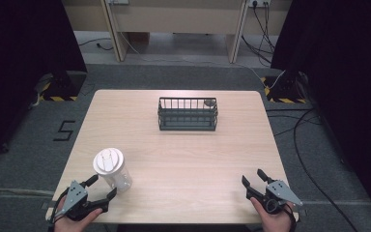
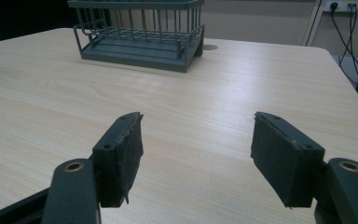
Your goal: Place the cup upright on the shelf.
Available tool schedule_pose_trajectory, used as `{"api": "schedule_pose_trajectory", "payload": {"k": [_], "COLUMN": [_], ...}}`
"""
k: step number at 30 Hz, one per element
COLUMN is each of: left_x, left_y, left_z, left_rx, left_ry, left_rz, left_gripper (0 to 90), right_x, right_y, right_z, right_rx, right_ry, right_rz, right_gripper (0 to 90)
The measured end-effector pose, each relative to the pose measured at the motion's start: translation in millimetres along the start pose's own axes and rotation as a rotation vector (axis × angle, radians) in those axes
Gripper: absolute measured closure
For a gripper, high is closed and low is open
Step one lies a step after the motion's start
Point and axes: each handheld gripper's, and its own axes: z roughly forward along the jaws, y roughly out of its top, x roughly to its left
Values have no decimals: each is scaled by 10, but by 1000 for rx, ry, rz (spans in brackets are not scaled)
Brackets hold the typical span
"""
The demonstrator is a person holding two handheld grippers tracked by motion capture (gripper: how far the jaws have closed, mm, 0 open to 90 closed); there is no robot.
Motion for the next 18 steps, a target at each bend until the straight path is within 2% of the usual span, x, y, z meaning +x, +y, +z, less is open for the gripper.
{"api": "schedule_pose_trajectory", "payload": {"k": [7,11,18], "left_x": [9,-4,-15], "left_y": [1,25,45], "left_z": [34,83,165], "left_rx": [-9,-8,-2], "left_ry": [-13,-18,-20], "left_rz": [-18,3,14], "left_gripper": [143,143,143], "right_x": [-27,-24,-20], "right_y": [8,9,12], "right_z": [20,23,31], "right_rx": [20,21,25], "right_ry": [16,16,19], "right_rz": [23,19,17], "right_gripper": [311,306,304]}}
